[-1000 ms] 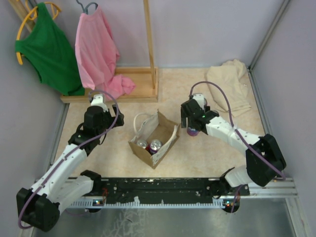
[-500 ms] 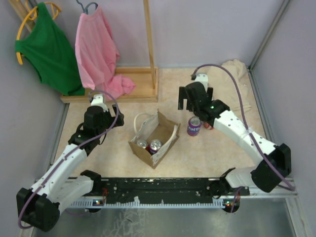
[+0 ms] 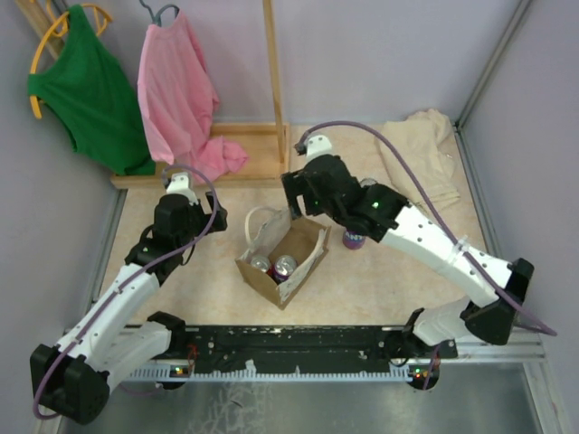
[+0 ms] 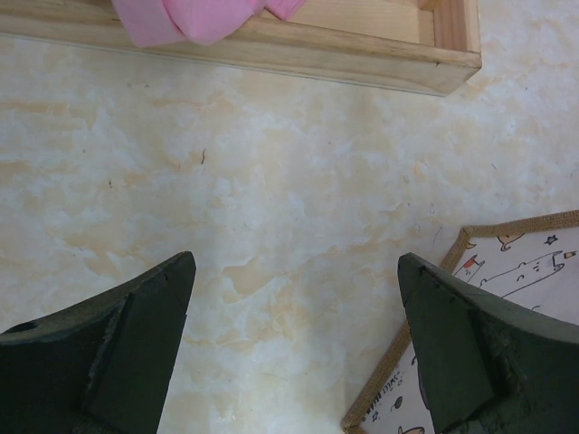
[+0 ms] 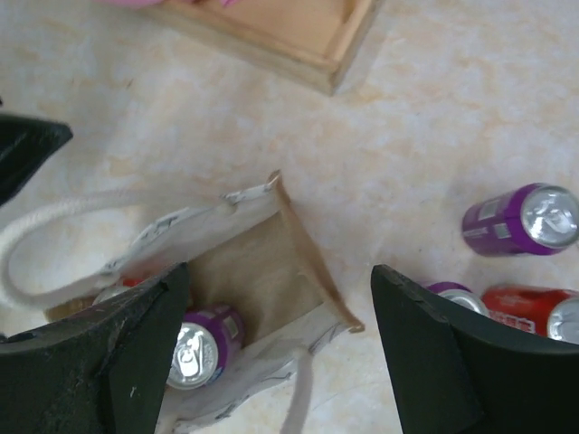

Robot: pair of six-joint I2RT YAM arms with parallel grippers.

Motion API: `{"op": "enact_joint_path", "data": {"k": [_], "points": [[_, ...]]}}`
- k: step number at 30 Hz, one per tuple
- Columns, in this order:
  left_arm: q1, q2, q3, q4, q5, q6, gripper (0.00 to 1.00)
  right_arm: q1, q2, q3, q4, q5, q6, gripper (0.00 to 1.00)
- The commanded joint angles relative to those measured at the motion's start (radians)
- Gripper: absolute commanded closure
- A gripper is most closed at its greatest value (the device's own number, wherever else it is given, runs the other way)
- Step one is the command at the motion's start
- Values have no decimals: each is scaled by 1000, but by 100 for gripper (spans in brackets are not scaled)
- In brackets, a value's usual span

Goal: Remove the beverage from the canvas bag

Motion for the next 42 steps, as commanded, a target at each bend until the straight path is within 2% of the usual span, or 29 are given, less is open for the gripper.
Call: {"op": "enact_joint_path", "data": {"k": [1, 8, 14, 22, 35, 42], "points": [[-4, -10, -8, 15, 15, -7, 0, 67, 70, 8, -63, -68, -13, 21], [-3, -24, -12, 16, 24, -13, 0, 148, 178, -47, -54, -121, -10, 21], [-3, -26, -6, 14, 31, -11, 0, 170, 200, -128, -72, -201, -27, 21], [-4, -30, -6, 9, 22, -13, 0, 178, 216, -203, -95, -246, -30, 30], [-3, -33, 1, -3, 16, -13, 0, 185, 145, -188, -92, -371, -75, 21], [-2, -34, 0, -1, 11, -11, 0, 187, 208, -208, -99, -379, -96, 18]]}}
